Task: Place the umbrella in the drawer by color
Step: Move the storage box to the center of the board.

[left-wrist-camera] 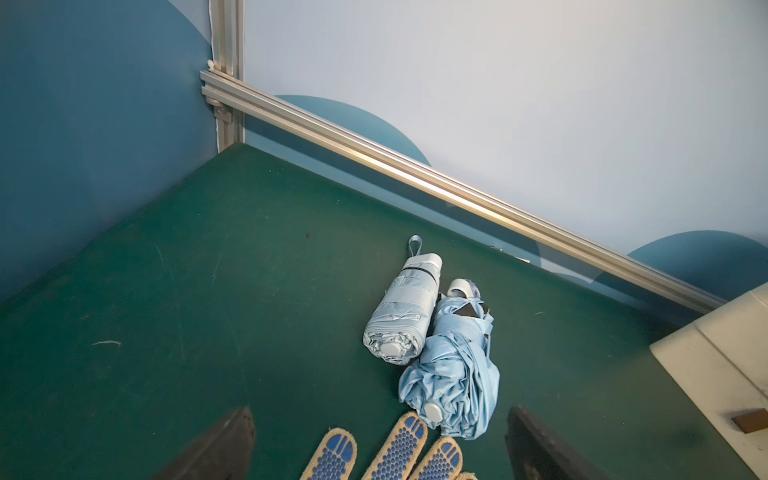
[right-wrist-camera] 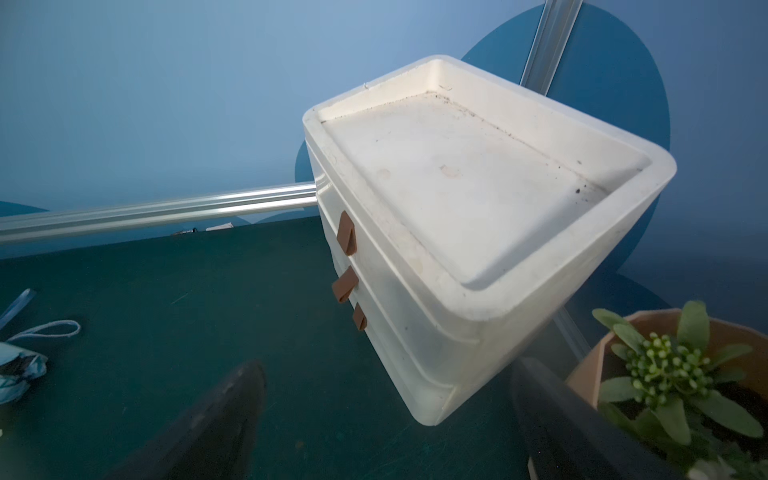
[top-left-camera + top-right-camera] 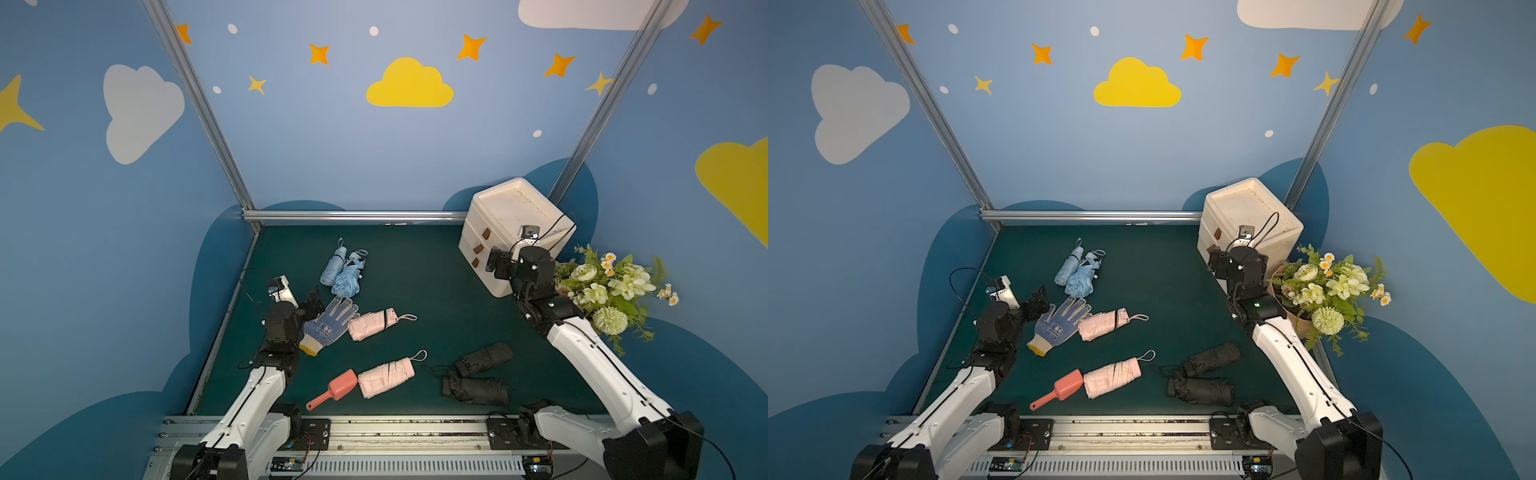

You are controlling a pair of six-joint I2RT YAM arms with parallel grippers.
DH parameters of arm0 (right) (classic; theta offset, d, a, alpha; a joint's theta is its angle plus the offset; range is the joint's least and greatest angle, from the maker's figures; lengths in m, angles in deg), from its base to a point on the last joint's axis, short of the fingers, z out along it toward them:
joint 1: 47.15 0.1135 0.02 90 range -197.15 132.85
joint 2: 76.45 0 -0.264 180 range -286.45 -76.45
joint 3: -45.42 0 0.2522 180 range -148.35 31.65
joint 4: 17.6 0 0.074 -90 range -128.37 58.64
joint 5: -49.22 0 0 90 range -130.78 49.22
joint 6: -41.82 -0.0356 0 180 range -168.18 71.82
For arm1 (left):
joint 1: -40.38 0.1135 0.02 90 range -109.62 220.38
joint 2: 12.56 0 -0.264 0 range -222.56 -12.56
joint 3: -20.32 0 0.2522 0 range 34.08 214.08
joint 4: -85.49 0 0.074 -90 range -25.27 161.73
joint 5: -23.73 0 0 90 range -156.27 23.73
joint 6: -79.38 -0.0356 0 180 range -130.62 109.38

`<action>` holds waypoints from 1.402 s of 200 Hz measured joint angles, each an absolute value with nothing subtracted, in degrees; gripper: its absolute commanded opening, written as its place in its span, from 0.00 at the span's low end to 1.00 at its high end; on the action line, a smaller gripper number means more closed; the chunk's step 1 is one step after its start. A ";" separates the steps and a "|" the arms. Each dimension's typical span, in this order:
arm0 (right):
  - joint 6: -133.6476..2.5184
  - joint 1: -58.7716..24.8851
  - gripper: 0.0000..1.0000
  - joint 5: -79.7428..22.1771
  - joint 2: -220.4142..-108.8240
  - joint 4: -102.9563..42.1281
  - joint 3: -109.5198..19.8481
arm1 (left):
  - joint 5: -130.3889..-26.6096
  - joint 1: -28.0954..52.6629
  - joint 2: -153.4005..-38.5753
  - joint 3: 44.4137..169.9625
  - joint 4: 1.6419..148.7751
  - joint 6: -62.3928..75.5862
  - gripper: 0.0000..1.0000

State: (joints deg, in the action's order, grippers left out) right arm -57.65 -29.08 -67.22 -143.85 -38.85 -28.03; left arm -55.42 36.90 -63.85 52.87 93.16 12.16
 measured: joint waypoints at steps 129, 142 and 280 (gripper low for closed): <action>-67.21 -35.64 0.98 -80.92 -175.91 -71.22 -73.40 | -54.48 36.90 -61.57 52.87 93.14 13.80 1.00; -67.25 -36.34 0.95 -80.97 -176.94 -71.35 -74.47 | -54.24 36.90 -61.62 52.87 93.14 13.87 1.00; -76.54 -47.92 0.64 -76.16 -181.42 -74.54 -76.37 | -54.02 36.90 -63.56 52.87 93.16 14.72 1.00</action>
